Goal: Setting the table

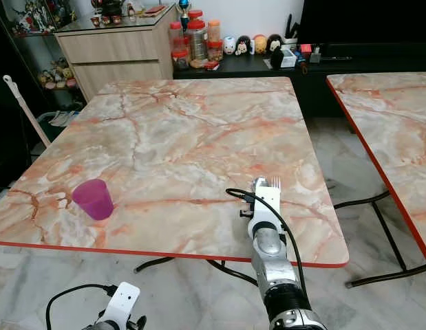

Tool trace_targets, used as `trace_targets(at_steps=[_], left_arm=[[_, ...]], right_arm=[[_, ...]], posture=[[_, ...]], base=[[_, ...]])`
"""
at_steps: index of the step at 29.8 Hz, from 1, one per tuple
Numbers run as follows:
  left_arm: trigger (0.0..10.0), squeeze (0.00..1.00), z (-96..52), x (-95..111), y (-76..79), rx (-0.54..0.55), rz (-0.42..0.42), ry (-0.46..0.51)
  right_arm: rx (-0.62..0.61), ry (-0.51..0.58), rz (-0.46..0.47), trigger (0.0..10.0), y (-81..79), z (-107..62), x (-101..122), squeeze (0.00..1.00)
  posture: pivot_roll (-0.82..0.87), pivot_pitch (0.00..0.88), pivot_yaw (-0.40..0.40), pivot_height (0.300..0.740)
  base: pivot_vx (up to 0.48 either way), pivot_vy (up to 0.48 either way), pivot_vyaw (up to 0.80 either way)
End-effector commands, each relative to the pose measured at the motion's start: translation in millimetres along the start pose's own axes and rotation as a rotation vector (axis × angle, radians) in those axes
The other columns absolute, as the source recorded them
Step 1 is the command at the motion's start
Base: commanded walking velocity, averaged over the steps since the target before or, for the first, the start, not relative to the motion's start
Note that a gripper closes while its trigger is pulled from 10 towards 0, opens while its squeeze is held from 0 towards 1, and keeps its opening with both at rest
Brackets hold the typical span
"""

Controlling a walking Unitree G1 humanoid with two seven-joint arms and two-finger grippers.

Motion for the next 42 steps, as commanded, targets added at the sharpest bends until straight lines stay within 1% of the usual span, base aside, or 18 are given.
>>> trace_targets(at_steps=[1,10,13,16,18,21,22,23,24,25,26,28,29,30,34,39,42], left_arm=[[10.0,0.0,-0.7,-5,-1.2,-0.002,-0.001,-0.029],[10.0,0.0,-0.5,-5,-0.6,-0.009,0.003,-0.031],[10.0,0.0,-1.1,-6,-2.8,0.003,0.01,-0.029],[10.0,0.0,-1.3,-6,-4.1,0.01,0.01,-0.027],[10.0,0.0,-1.3,-6,-4.7,0.013,0.013,-0.027],[10.0,0.0,-1.3,-6,-4.4,0.013,0.018,-0.026],[10.0,0.0,-1.3,-6,-4.4,0.013,0.018,-0.026],[10.0,0.0,-1.4,-6,-3.8,0.01,0.023,-0.027],[10.0,0.0,-1.5,-7,-3.4,0.008,0.027,-0.029],[10.0,0.0,-1.5,-7,-3.4,0.008,0.027,-0.029],[10.0,0.0,-1.6,-7,-3.3,0.008,0.029,-0.029],[10.0,0.0,-1.6,-7,-3.2,0.008,0.029,-0.03],[10.0,0.0,-1.8,-8,-3.2,0.012,0.032,-0.031],[10.0,0.0,-1.9,-8,-3.6,0.018,0.035,-0.031],[10.0,0.0,-2.1,-9,-3.9,0.027,0.043,-0.03],[10.0,0.0,-2.0,-9,-2.9,0.03,0.057,-0.028],[10.0,0.0,-2.1,-9,-1.5,0.029,0.064,-0.031]], right_arm=[[0.005,-0.057,-0.013,0.0,-1.9,-0.9,-10,0.0],[0.017,-0.057,-0.011,0.0,-4.8,-0.5,-9,0.0],[0.045,-0.043,-0.008,0.0,-12.3,-0.7,-6,0.0],[0.052,-0.033,0.0,0.0,-14.8,-0.8,-4,0.0],[0.063,0.008,0.023,0.0,-18.6,-0.6,3,0.0],[0.087,0.064,-0.004,0.0,-23.0,-0.7,12,0.0],[0.087,0.064,-0.004,0.0,-23.0,-0.7,12,0.0],[0.095,0.11,0.015,7.5,-25.3,-1.4,20,0.0],[0.106,0.168,0.034,10.0,-27.3,-2.5,29,0.0],[0.106,0.168,0.034,10.0,-27.3,-2.5,29,0.0],[0.119,0.213,0.034,10.0,-29.0,-3.7,36,0.0],[0.124,0.232,0.031,10.0,-29.8,-4.4,38,0.0],[0.15,0.303,0.025,10.0,-33.5,-7.2,48,0.0],[0.172,0.352,0.022,10.0,-37.1,-9.8,55,0.0],[0.196,0.411,0.005,10.0,-41.7,-13.2,61,0.0],[0.211,0.43,-0.002,10.0,-44.3,-15.1,62,0.0],[0.232,0.471,0.009,10.0,-45.4,-18.4,66,0.0]], posture=[[0.0,0.0,0.049,0.74],[-0.01,0.0,0.049,0.74],[0.0,0.0,0.057,0.74],[0.0,0.0,0.057,0.74],[-0.01,0.0,0.058,0.74],[-0.01,0.0,0.057,0.74],[-0.01,0.0,0.057,0.74],[-0.01,0.0,0.055,0.74],[-0.01,0.0,0.055,0.74],[-0.01,0.0,0.055,0.74],[-0.01,0.0,0.053,0.74],[-0.01,0.0,0.052,0.74],[0.0,0.0,0.052,0.74],[0.0,0.0,0.053,0.74],[-0.01,0.0,0.051,0.74],[-0.01,0.0,0.047,0.74],[-0.01,0.0,0.044,0.74]], base=[[0.0,0.0,0.0],[0.0,0.0,0.0],[0.0,0.0,0.0],[0.0,0.0,0.0],[0.0,0.0,0.0],[0.0,0.0,0.0],[0.0,0.0,0.0],[0.0,0.0,0.0],[0.0,0.0,0.0],[0.0,0.0,0.0],[0.0,0.0,0.0],[0.0,0.0,0.0],[0.0,0.0,0.0],[0.0,0.0,0.0],[0.0,0.0,0.0],[0.0,0.0,0.0],[0.0,-0.292,0.0]])
Point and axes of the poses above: a point about 5 cm out from each wrist's last joint towards the gripper, its own z axis pointing out of the wrist towards the gripper, its own x axis along the axis of the wrist's last joint, y = z × x, the point moved 1 cm from there along z, pointing out of the wrist towards the gripper, and after that the axes turned 1 degree about z, right-handed, at the moved point
